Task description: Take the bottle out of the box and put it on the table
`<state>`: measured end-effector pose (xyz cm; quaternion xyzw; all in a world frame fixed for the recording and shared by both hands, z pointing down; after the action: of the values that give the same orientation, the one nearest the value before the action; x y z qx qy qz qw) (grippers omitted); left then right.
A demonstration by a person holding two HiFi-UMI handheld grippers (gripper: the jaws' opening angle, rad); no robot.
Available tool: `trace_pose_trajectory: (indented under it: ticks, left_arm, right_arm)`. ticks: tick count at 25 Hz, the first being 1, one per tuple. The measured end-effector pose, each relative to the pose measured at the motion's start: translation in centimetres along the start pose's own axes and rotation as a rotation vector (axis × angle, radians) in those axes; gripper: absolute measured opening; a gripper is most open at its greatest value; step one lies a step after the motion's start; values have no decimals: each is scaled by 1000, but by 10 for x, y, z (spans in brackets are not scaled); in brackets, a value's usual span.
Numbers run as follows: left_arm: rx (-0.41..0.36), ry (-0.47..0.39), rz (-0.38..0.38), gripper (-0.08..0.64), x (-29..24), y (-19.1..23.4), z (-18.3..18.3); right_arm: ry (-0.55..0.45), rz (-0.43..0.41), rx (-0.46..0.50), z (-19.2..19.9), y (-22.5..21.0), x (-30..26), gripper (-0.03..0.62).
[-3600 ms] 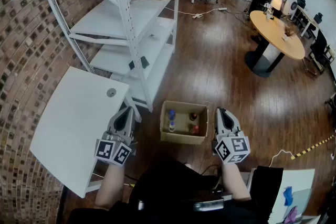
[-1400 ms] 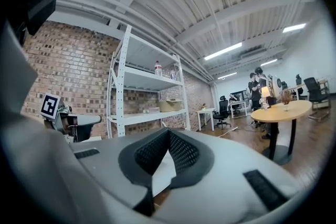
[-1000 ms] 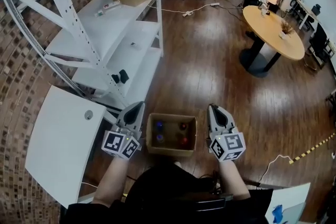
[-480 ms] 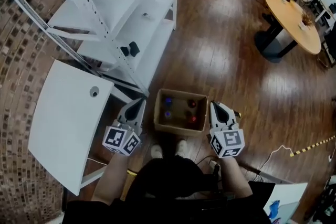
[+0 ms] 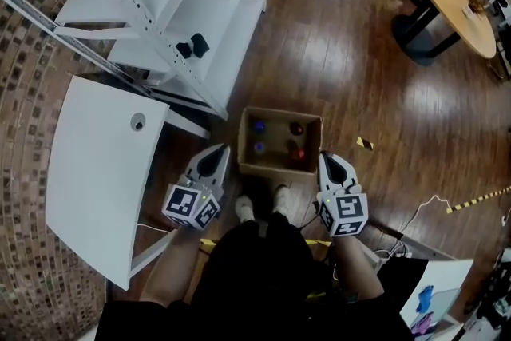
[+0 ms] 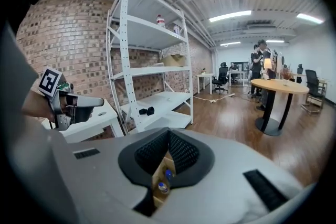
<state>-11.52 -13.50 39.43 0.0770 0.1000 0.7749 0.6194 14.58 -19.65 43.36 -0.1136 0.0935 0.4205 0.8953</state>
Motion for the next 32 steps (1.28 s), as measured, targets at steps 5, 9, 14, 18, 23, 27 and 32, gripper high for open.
trace_pose_trajectory:
  ticks: [5, 9, 14, 18, 23, 27, 32]
  left_arm:
    - [9, 41, 45, 3, -3, 1, 17]
    - [0, 76, 87, 3, -8, 2, 30]
    - [-6, 110, 137, 3, -22, -1, 46]
    - [-17, 131, 153, 3, -39, -5, 61]
    - [-46, 138, 145, 3, -64, -7, 81]
    - [-44, 154, 138, 3, -88, -7, 107]
    - [-60, 170, 196, 3, -114, -10, 149]
  right_arm:
    - [39, 30, -24, 24, 7, 4, 5]
    - [60, 38, -17, 37, 8, 4, 5]
    - [69, 53, -33, 49, 4, -3, 5]
    - [86, 39, -43, 62, -8, -22, 5]
    - [135, -32, -44, 81, -19, -48, 5]
    - [169, -100, 8, 97, -31, -72, 5]
    - [137, -68, 13, 115, -55, -91, 5]
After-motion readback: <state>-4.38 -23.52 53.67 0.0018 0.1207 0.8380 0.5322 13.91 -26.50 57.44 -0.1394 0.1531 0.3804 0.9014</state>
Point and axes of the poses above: the fingertips, and each gripper's own axes: x backward along the fingers, y to its left, z out of its underside, the point moved 5 cm from there along x, backward along the fingers, and after that the axes turned 11 degrees about -y, right-handed, at the moved point
